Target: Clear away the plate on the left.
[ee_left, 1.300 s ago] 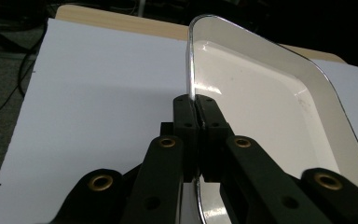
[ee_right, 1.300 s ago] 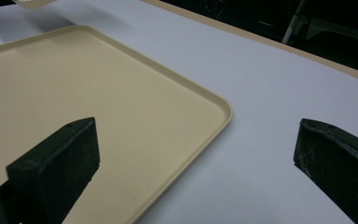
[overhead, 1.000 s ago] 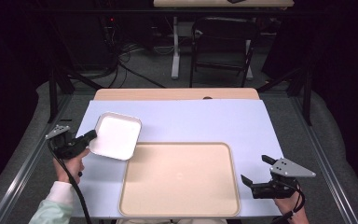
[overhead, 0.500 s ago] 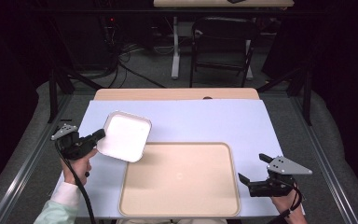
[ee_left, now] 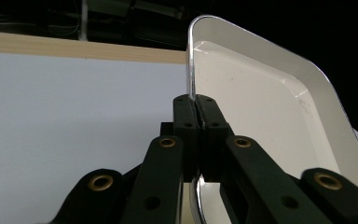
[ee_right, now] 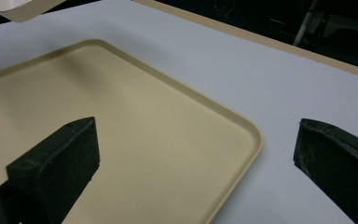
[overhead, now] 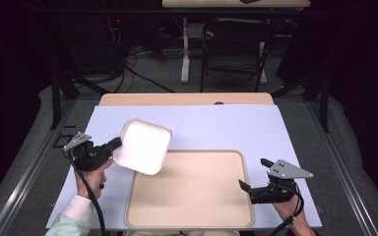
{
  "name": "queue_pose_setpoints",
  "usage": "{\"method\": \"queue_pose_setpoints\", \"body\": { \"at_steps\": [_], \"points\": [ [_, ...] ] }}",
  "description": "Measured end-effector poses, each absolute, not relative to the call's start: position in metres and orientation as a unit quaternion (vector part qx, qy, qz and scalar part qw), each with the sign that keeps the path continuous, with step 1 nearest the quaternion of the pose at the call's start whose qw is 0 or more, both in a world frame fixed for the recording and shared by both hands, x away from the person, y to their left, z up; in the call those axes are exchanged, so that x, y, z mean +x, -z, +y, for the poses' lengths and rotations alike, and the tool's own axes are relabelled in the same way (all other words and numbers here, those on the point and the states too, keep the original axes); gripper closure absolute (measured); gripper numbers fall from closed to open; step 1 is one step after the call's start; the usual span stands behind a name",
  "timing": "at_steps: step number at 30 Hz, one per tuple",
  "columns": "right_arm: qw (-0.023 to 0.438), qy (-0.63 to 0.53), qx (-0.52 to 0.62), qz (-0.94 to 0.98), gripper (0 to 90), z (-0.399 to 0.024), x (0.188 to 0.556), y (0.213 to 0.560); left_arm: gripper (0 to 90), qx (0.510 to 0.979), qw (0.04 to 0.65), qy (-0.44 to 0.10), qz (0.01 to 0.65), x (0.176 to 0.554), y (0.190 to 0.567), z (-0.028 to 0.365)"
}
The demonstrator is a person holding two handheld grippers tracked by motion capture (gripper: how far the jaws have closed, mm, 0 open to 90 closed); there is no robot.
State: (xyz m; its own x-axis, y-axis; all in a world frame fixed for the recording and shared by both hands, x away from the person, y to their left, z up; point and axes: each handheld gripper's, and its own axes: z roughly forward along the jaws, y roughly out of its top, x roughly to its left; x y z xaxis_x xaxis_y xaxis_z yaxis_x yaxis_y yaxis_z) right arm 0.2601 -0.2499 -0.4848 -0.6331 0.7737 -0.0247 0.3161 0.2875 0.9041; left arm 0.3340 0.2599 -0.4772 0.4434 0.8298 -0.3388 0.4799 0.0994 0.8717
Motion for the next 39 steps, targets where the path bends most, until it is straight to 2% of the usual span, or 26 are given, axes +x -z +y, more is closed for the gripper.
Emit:
{"method": "queue_pose_setpoints", "body": {
  "at_steps": [27, 39],
  "points": [
    [0.190, -0.478, 0.319, 0.796, 0.0, -0.186, 0.284, 0.484, 87.9, 0.664, 0.561, -0.140, 0.474, 0.324, 0.484, 0.202],
    [0.126, -0.501, 0.317, 0.796, 0.0, -0.149, 0.301, 0.485, 87.9, 0.673, 0.561, -0.143, 0.460, 0.320, 0.487, 0.180]
  ]
}}
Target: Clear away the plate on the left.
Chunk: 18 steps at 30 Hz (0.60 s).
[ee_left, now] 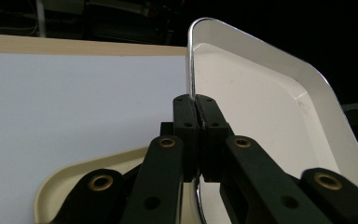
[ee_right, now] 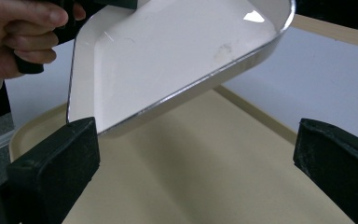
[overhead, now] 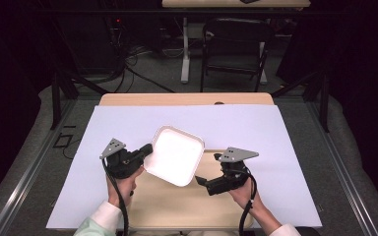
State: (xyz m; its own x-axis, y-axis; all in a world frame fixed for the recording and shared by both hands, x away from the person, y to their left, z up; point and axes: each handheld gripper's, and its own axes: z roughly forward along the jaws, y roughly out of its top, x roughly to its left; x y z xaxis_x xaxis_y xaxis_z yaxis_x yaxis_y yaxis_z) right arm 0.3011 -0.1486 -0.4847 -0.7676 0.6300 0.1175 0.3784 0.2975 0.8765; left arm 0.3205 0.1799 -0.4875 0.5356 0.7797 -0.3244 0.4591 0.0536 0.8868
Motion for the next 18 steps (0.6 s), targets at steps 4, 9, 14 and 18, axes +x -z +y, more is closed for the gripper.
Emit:
{"method": "queue_pose_setpoints", "body": {
  "at_steps": [4, 9, 14, 18],
  "points": [
    [0.114, -0.498, 0.325, 0.796, 0.0, -0.138, 0.309, 0.488, 87.9, 0.673, 0.563, -0.143, 0.458, 0.319, 0.489, 0.176],
    [0.105, -0.495, 0.352, 0.787, 17.2, -0.132, 0.318, 0.490, 87.8, 0.674, 0.562, -0.145, 0.456, 0.317, 0.491, 0.172],
    [0.115, -0.489, 0.372, 0.780, 38.4, -0.132, 0.319, 0.492, 87.7, 0.678, 0.557, -0.154, 0.455, 0.315, 0.494, 0.169],
    [0.116, -0.490, 0.381, 0.775, 47.8, -0.136, 0.320, 0.492, 87.3, 0.681, 0.556, -0.149, 0.452, 0.313, 0.494, 0.168]
  ]
}}
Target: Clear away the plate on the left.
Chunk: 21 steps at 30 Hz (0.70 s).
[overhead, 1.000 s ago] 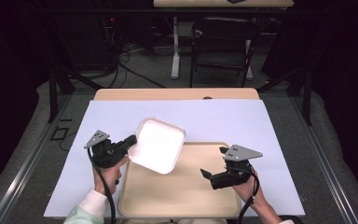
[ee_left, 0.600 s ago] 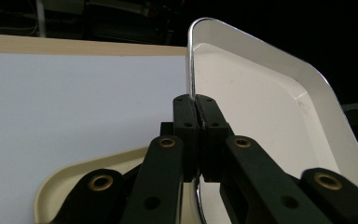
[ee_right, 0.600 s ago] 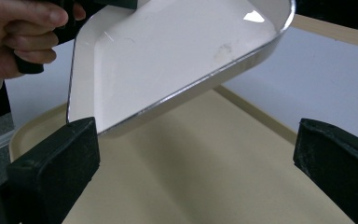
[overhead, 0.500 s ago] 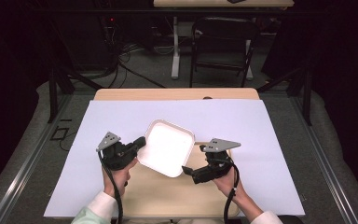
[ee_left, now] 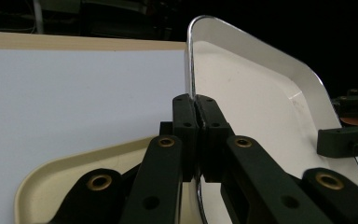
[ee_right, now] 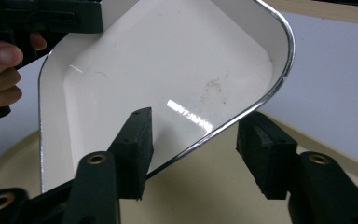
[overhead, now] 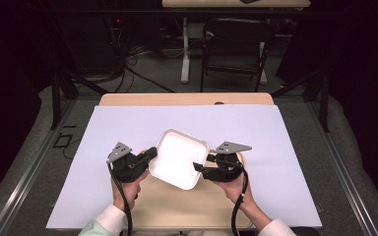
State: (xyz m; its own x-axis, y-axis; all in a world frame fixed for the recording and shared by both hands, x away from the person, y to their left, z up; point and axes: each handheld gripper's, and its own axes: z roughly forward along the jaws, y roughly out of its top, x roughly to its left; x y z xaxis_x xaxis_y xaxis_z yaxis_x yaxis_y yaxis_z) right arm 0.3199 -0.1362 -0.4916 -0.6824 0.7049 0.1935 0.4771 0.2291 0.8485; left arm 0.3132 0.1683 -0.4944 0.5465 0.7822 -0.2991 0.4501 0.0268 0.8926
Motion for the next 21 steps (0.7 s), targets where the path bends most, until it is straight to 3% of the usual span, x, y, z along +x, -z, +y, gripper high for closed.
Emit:
{"method": "queue_pose_setpoints", "body": {
  "at_steps": [6, 21],
  "points": [
    [0.119, -0.492, 0.386, 0.771, 58.7, -0.141, 0.321, 0.492, 86.2, 0.697, 0.544, -0.137, 0.446, 0.312, 0.497, 0.167],
    [0.110, -0.509, 0.399, 0.755, 74.1, -0.158, 0.325, 0.487, 83.3, 0.730, 0.526, -0.096, 0.426, 0.307, 0.498, 0.161]
  ]
}}
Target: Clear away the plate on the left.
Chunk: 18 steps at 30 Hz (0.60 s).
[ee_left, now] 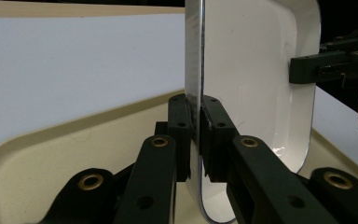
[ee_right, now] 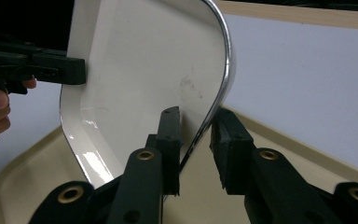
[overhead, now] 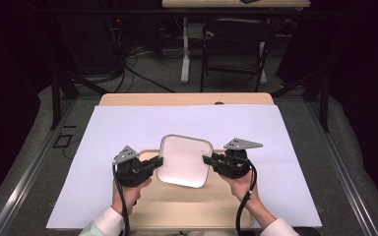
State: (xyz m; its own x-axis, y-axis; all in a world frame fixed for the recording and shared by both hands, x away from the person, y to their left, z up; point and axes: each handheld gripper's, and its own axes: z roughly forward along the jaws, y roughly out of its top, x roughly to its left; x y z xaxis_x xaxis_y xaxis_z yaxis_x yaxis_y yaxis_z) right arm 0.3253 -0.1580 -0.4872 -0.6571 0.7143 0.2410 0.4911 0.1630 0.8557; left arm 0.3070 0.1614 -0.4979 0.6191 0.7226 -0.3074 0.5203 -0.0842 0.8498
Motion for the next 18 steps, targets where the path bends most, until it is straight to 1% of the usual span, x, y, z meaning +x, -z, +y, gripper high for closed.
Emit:
{"method": "queue_pose_setpoints", "body": {
  "at_steps": [5, 18],
  "points": [
    [0.091, -0.510, 0.409, 0.752, 77.2, -0.163, 0.327, 0.486, 82.3, 0.741, 0.519, -0.079, 0.418, 0.306, 0.500, 0.160],
    [0.064, -0.500, 0.416, 0.757, 77.8, -0.170, 0.321, 0.486, 81.7, 0.744, 0.512, -0.052, 0.425, 0.297, 0.501, 0.156]
  ]
}}
